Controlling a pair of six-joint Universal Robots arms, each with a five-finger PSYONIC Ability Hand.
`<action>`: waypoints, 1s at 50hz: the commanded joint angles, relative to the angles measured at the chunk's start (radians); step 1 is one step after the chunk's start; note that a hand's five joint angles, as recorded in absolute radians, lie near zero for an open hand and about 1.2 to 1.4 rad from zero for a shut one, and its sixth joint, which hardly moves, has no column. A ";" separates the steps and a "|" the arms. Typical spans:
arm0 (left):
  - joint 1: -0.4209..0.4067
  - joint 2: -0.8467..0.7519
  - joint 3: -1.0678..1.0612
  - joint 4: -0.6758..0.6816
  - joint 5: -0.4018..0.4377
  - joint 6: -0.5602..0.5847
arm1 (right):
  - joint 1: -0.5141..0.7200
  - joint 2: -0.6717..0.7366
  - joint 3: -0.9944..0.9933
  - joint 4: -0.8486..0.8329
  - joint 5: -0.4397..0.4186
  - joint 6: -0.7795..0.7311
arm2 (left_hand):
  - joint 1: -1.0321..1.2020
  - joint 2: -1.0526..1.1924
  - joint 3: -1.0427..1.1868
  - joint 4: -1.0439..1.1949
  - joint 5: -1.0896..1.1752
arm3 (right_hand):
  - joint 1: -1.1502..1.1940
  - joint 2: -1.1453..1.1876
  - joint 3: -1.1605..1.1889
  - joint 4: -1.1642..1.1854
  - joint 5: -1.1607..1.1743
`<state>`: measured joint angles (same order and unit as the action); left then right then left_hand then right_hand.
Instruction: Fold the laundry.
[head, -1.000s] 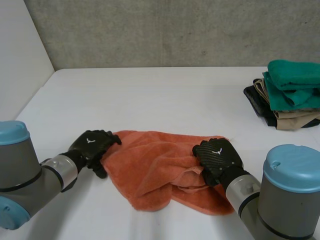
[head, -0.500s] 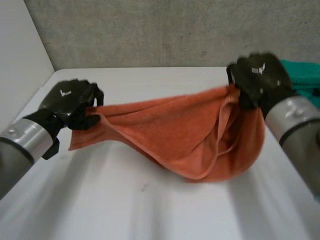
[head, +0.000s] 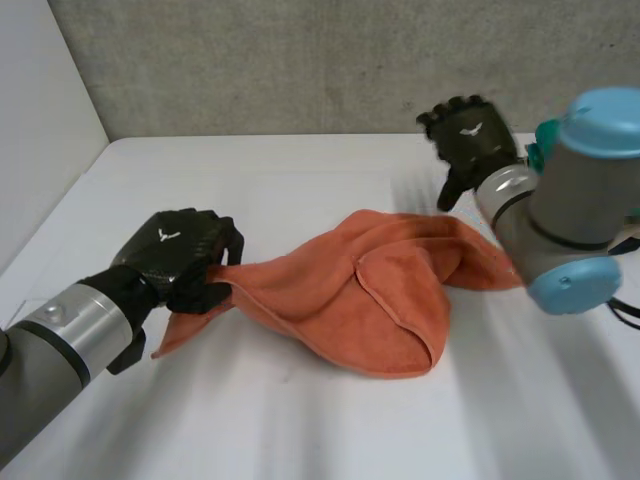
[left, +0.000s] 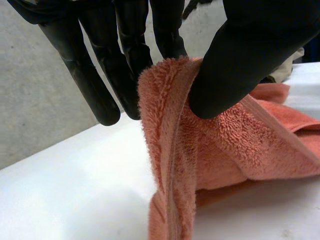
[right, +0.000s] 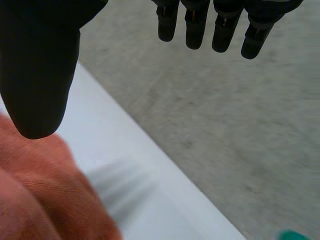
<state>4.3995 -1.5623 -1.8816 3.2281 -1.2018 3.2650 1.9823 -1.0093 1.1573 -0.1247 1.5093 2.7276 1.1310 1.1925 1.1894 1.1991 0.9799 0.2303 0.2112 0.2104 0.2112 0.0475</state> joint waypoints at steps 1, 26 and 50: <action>0.011 0.085 0.032 -0.031 -0.001 0.015 | -0.086 -0.302 0.237 0.100 -0.110 -0.014 | 0.265 0.204 0.207 0.197 0.242 | -0.056 -0.037 -0.036 -0.037 -0.047; 0.052 0.122 -0.039 -0.004 0.028 0.013 | 0.075 0.193 0.015 0.191 -0.347 -0.591 | 0.265 0.204 0.207 0.197 0.242 | 0.293 0.313 0.313 0.313 0.302; 0.270 0.203 0.137 -0.146 0.083 -0.021 | -0.167 -0.345 0.114 0.163 -0.178 -0.143 | 0.265 0.204 0.207 0.197 0.242 | 1.166 1.185 1.186 1.185 1.174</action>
<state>4.6095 -1.4111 -1.8401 3.1652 -1.1614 3.2668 1.9290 -1.1459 1.2212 -0.0474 1.3481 2.5289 1.1310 1.1950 1.1894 1.1994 0.9799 1.1342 1.1783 1.1852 1.1931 1.0092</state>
